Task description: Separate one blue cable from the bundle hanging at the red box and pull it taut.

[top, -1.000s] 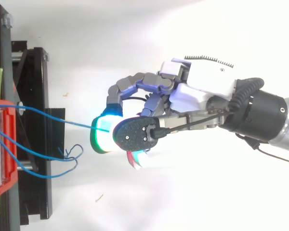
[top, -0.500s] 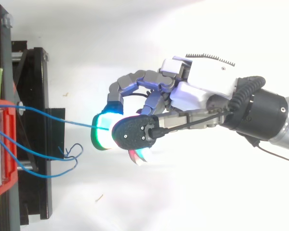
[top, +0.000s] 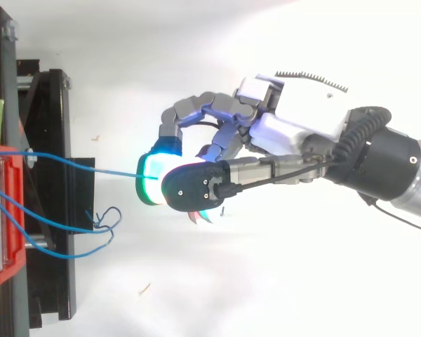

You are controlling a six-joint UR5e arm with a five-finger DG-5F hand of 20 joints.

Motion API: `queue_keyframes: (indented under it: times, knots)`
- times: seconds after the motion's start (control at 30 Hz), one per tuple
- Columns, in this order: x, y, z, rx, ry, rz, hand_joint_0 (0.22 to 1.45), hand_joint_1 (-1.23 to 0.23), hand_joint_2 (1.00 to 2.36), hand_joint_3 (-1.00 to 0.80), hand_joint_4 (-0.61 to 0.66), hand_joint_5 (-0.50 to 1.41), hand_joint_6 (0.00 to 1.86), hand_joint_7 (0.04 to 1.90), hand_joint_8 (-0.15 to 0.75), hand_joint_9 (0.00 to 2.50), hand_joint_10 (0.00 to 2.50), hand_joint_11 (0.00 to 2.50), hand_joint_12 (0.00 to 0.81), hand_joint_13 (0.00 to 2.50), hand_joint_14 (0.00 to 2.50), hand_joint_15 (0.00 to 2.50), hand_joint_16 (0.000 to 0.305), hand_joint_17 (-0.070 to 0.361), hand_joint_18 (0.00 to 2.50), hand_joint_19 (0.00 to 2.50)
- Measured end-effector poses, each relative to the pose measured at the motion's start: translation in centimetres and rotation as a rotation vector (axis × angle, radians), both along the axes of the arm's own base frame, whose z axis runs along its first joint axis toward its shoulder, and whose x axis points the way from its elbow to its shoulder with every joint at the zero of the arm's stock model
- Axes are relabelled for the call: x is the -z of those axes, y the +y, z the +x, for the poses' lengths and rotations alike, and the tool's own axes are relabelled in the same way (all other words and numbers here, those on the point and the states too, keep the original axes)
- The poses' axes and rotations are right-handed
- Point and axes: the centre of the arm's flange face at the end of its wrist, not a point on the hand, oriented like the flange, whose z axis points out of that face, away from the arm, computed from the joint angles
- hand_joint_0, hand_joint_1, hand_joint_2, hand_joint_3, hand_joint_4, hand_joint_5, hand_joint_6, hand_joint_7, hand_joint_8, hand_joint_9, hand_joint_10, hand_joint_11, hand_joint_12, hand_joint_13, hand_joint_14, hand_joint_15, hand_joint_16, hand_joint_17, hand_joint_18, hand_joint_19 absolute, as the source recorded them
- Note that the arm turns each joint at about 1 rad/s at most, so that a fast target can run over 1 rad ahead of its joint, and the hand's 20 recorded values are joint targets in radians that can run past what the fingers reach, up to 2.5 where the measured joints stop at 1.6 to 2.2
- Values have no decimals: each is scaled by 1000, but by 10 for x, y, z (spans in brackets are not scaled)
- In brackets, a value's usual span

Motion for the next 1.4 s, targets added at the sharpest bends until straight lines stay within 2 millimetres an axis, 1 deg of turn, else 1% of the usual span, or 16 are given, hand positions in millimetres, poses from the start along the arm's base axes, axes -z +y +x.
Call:
queue_keyframes:
  times: [0.13, 0.2, 0.43, 0.5, 0.53, 0.57, 0.73, 0.83, 0.97, 1.03, 1.07, 1.1, 1.13, 1.17, 1.33, 1.4]
  knots:
    - [0, -1, 0, 6, 4, -13, 685, -772, 1025, -176, -17, -209, 895, 1156, 351, 1175, 26, 1210, 395, 1127, 26, 876, 45, 102, 864, 602]
    - [0, -3, 0, 9, 6, -20, 713, -792, 1028, -133, -93, -212, 886, 1390, 337, 1195, 23, 1229, 390, 1128, 28, 881, 44, 100, 859, 620]
    - [0, -7, -1, 31, 15, -56, 717, -773, 1028, -151, -126, -214, 908, 1296, 335, 1251, 24, 1295, 390, 1171, 28, 917, 43, 97, 871, 627]
    - [-1, -8, -1, 38, 16, -67, 723, -759, 1026, -176, -113, -216, 909, 1269, 318, 1293, 20, 1448, 383, 1239, 29, 1012, 43, 96, 872, 622]
    - [-1, -8, -1, 40, 16, -71, 726, -752, 1025, -195, -102, -217, 910, 1251, 302, 1343, 11, 1661, 370, 1298, 27, 1150, 42, 95, 880, 628]
    - [-1, -8, 0, 41, 16, -74, 726, -749, 1024, -200, -91, -218, 909, 1250, 298, 1344, 8, 1727, 364, 1308, 27, 1220, 42, 95, 883, 627]
    - [-2, -8, 1, 46, 5, -85, 727, -742, 1023, -216, -66, -221, 912, 1205, 296, 1309, 3, 1774, 345, 1373, 17, 1483, 41, 93, 886, 648]
    - [-2, -8, 1, 46, 2, -89, 727, -744, 1023, -220, -61, -220, 911, 1189, 304, 1292, 2, 1770, 342, 1408, 34, 1787, 42, 95, 953, 779]
    - [-3, -8, 2, 49, 3, -95, 726, -753, 1025, -189, -71, -216, 906, 1231, 303, 1277, 62, 1797, 339, 1271, 990, 1646, 42, 95, 1093, 1013]
    - [-3, -8, 2, 49, 3, -97, 726, -755, 1025, -182, -70, -214, 907, 1228, 302, 1258, 185, 1789, 348, 1244, 1209, 1620, 42, 95, 1158, 1073]
    - [-3, -8, 2, 49, 3, -97, 729, -757, 1025, -183, -63, -214, 907, 1225, 305, 1197, 614, 1730, 343, 1178, 1579, 1584, 42, 94, 1203, 1193]
    - [-3, -8, 2, 49, 3, -98, 730, -758, 1024, -183, -61, -213, 907, 1227, 297, 1170, 750, 1733, 356, 1144, 1780, 1545, 41, 92, 1233, 1218]
    - [-3, -8, 2, 49, 3, -98, 730, -758, 1024, -184, -63, -213, 907, 1220, 306, 1137, 951, 1686, 354, 1128, 1833, 1587, 41, 92, 1256, 1252]
    - [-3, -8, 2, 49, 3, -98, 730, -759, 1024, -181, -59, -212, 907, 1220, 303, 1097, 1164, 1661, 360, 1087, 2020, 1582, 39, 89, 1279, 1312]
    - [-3, -8, 2, 51, 5, -103, 733, -760, 1024, -186, -50, -212, 908, 1212, 312, 1035, 1531, 1587, 364, 1024, 2248, 1597, 38, 86, 1321, 1399]
    - [-3, -8, 2, 53, 6, -106, 734, -760, 1024, -188, -53, -211, 908, 1213, 311, 1027, 1586, 1568, 365, 984, 2408, 1549, 38, 86, 1329, 1412]
